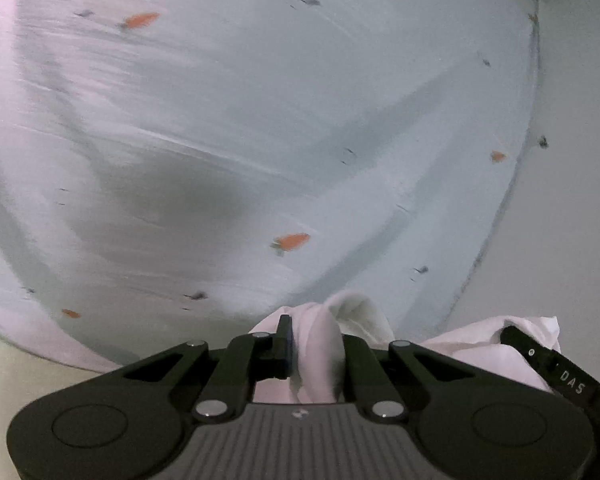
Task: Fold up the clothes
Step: 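Carry the white shirt onto the open mat and lower it with both grippers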
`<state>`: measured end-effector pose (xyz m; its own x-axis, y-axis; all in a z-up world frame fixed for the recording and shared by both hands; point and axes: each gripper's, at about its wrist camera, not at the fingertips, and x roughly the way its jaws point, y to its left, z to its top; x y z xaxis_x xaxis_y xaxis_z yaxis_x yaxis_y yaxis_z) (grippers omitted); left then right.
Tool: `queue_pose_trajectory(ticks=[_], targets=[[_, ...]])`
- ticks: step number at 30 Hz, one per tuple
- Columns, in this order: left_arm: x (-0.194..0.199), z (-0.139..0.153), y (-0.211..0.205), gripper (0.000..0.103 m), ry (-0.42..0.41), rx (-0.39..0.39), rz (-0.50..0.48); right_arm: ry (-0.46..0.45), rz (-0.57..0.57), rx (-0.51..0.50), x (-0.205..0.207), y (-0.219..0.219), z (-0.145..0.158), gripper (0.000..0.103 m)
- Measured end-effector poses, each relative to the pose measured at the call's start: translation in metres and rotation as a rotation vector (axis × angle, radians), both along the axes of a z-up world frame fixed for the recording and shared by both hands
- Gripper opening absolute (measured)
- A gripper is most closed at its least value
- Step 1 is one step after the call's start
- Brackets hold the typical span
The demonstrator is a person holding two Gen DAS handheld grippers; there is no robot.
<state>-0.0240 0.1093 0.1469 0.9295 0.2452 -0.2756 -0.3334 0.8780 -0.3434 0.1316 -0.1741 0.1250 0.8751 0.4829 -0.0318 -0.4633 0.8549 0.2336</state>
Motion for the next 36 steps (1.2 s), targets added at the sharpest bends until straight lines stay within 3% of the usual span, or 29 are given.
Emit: queue_pose_trajectory(ticks=[7, 12, 15, 16, 19, 20, 22, 25, 29, 33, 36], targets=[[-0.082, 0.015, 0.059, 0.006, -0.034, 0.04, 0.128, -0.035, 0.13, 0.003, -0.052, 0.075, 0.005, 0.014], [-0.136, 0.009, 0.105, 0.007, -0.005, 0.076, 0.249, -0.006, 0.261, -0.024, -0.076, 0.136, -0.007, 0.016], [-0.153, -0.021, 0.146, 0.014, 0.108, 0.074, 0.399, 0.076, 0.361, -0.165, -0.072, 0.195, -0.038, 0.031], [-0.157, -0.039, 0.164, 0.02, 0.171, 0.046, 0.451, 0.131, 0.384, -0.227, -0.067, 0.216, -0.053, 0.041], [-0.176, -0.094, 0.216, 0.03, 0.351, -0.06, 0.58, 0.313, 0.432, -0.343, -0.059, 0.262, -0.107, 0.052], [-0.188, -0.11, 0.229, 0.037, 0.385, -0.105, 0.605, 0.338, 0.437, -0.338, -0.063, 0.264, -0.123, 0.058], [-0.213, -0.14, 0.252, 0.049, 0.444, -0.185, 0.659, 0.339, 0.393, -0.341, -0.072, 0.26, -0.147, 0.088], [-0.243, -0.179, 0.277, 0.054, 0.523, -0.285, 0.72, 0.402, 0.281, -0.383, -0.071, 0.249, -0.175, 0.089], [-0.254, -0.222, 0.299, 0.055, 0.617, -0.39, 0.718, 0.539, 0.142, -0.439, -0.063, 0.221, -0.217, 0.089], [-0.234, -0.241, 0.309, 0.057, 0.688, -0.391, 0.665, 0.691, 0.055, -0.471, -0.065, 0.202, -0.26, 0.089], [-0.215, -0.25, 0.312, 0.062, 0.714, -0.369, 0.598, 0.795, 0.066, -0.448, -0.069, 0.2, -0.286, 0.089]])
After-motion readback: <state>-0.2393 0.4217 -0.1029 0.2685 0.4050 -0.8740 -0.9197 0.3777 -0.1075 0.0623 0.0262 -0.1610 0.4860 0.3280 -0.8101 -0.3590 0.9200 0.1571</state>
